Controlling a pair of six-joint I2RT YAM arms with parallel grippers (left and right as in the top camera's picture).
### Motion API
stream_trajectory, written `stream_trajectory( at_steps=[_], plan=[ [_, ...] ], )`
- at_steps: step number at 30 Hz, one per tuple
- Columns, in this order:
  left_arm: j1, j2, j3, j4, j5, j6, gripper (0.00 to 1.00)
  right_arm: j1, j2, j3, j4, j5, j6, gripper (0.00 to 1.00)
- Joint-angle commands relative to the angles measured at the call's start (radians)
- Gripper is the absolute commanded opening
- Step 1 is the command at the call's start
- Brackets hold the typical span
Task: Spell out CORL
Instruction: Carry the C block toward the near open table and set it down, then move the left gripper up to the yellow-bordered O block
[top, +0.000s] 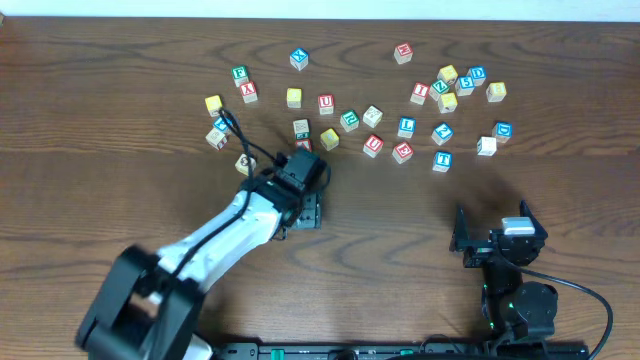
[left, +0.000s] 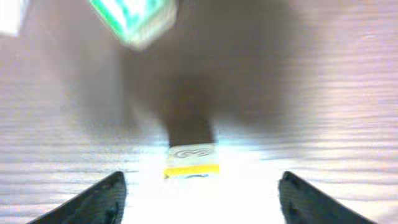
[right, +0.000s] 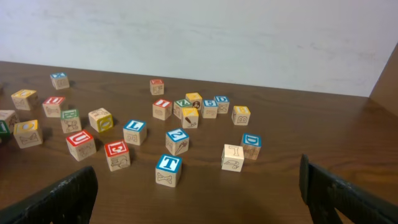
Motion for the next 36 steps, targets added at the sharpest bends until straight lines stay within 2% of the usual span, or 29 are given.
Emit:
stream_trajectory(
  at_steps=[1, 3, 8, 12, 20, 23, 25, 31, 36],
  plan=[
    [0.0, -0.129, 0.087, -0.016, -0.003, 0.073, 0.85, -0.006, -0.004, -0.002, -0.004, -0.003, -0.002, 0.99],
    [0.0, -0.183, 0.11, -0.021, -0.003, 0.087, 0.95, -0.006, -0.004, -0.002, -0.004, -0.003, -0.002, 0.99],
    [0.0, -0.275, 0.188, -0.044, -0.003, 0.087, 0.96, -0.006, -0.004, -0.002, -0.004, -0.003, -0.002, 0.99],
    [0.012, -0.239, 0.271, -0.053, -0.003, 0.086, 0.96, -0.006, -0.004, -0.002, -0.004, -0.003, -0.002, 0.99],
    [0.048, 0.109, 0.627, -0.222, -0.003, 0.034, 0.97, -0.006, -0.004, -0.002, -0.004, -0.003, -0.002, 0.99],
    [0.048, 0.282, 0.805, -0.285, -0.004, -0.051, 0.97, -0.006, -0.004, -0.002, -0.004, -0.003, -0.002, 0.99],
    [0.047, 0.407, 0.917, -0.307, -0.003, -0.174, 0.97, -0.006, -0.004, -0.002, -0.004, -0.003, -0.002, 0.99],
    [0.047, 0.537, 0.953, -0.308, -0.04, -0.377, 0.97, -0.006, -0.004, -0.002, -0.004, -0.003, -0.002, 0.99],
    [0.039, 0.586, 0.948, -0.309, -0.063, -0.39, 0.97, -0.006, -0.004, -0.002, -0.004, -0.003, -0.002, 0.99]
  ],
)
